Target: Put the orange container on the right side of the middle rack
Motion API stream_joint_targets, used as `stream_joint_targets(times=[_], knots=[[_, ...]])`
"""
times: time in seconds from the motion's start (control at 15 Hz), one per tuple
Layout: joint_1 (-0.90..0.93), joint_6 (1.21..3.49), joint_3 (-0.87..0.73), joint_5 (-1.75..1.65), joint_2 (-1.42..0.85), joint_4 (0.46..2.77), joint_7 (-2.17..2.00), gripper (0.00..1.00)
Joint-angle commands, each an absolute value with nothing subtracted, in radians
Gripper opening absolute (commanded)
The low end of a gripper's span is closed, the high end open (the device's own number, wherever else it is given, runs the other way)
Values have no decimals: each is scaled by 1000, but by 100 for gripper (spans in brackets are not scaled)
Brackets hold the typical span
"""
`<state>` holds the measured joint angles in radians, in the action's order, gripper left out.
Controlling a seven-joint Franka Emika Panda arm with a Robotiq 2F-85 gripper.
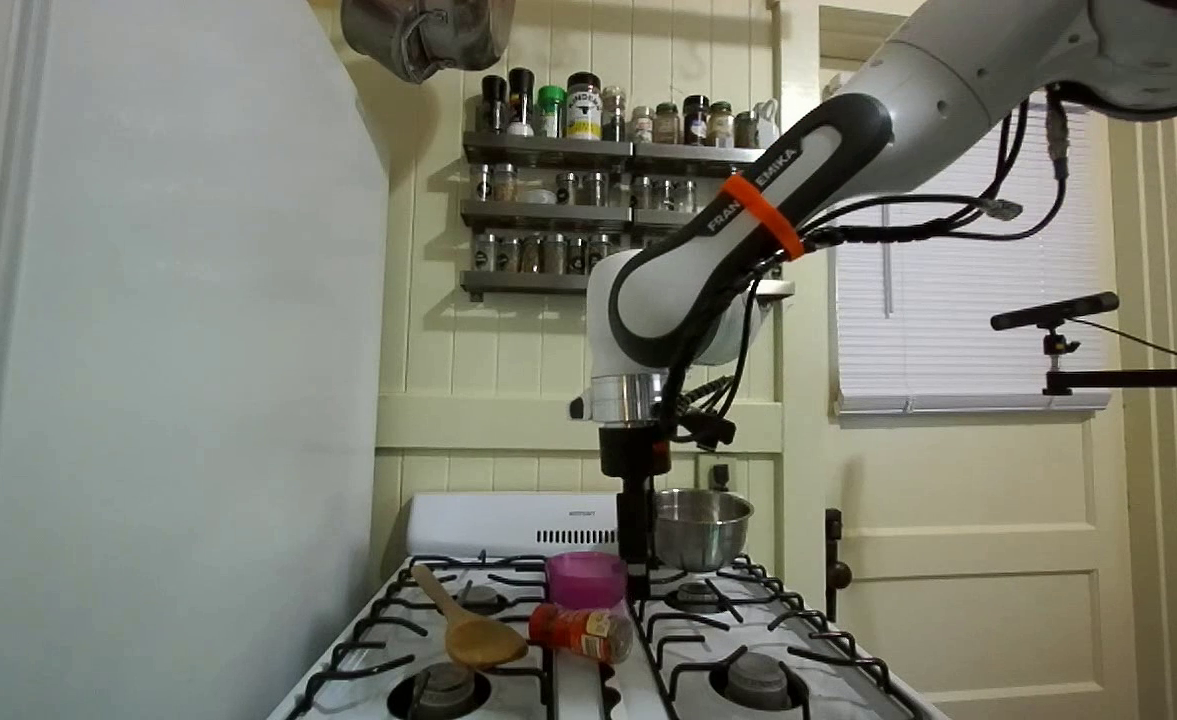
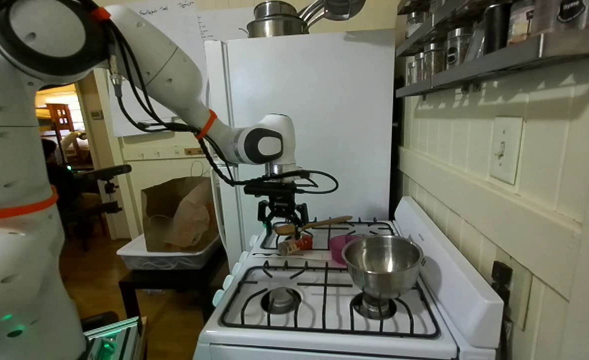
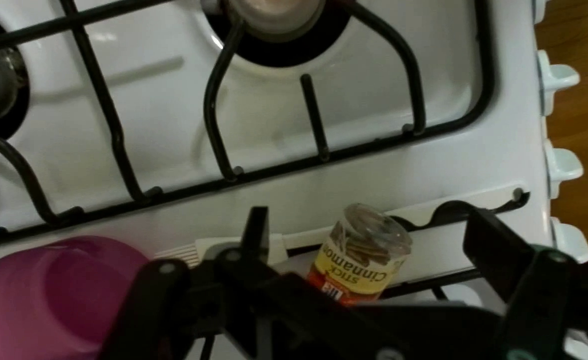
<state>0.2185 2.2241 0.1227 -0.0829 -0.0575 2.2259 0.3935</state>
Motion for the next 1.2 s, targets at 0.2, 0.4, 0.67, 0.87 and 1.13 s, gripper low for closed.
stream_joint_targets(times=[0.2, 0.4, 0.67, 0.87, 1.13], knots=[[212, 2281, 156, -111, -230, 2083, 208, 100], [226, 2332, 144, -180, -269, 2061, 102, 100], [235, 2377, 144, -211, -306, 2055, 14, 100], [246, 2383, 144, -219, -321, 2052, -23, 75], [258, 2374, 141, -236, -321, 2054, -52, 49]])
